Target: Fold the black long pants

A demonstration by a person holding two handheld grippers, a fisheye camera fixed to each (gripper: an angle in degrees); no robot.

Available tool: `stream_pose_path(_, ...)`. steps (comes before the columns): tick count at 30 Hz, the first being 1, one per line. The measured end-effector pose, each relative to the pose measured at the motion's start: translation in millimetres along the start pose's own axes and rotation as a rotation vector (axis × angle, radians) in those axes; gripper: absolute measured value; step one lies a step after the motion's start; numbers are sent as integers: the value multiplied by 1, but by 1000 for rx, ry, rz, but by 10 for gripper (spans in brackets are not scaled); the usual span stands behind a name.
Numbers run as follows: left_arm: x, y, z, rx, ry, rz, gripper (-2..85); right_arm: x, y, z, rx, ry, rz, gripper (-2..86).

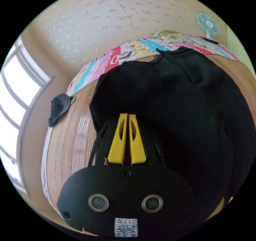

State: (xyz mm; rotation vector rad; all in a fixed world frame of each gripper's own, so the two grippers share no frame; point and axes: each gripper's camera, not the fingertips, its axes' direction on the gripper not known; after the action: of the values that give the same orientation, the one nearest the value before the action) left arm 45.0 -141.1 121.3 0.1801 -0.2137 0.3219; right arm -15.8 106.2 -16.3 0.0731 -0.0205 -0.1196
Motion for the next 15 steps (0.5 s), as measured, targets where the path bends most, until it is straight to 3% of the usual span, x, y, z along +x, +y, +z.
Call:
stream_pose_path(12,-14,25,-7,12,-71,39,-10,-12,-3,3,49,102,-46,134)
stream_pose_path(15,-29,53,-30,91,-148,-60,-9,-18,-5,4,58,141,-60,131)
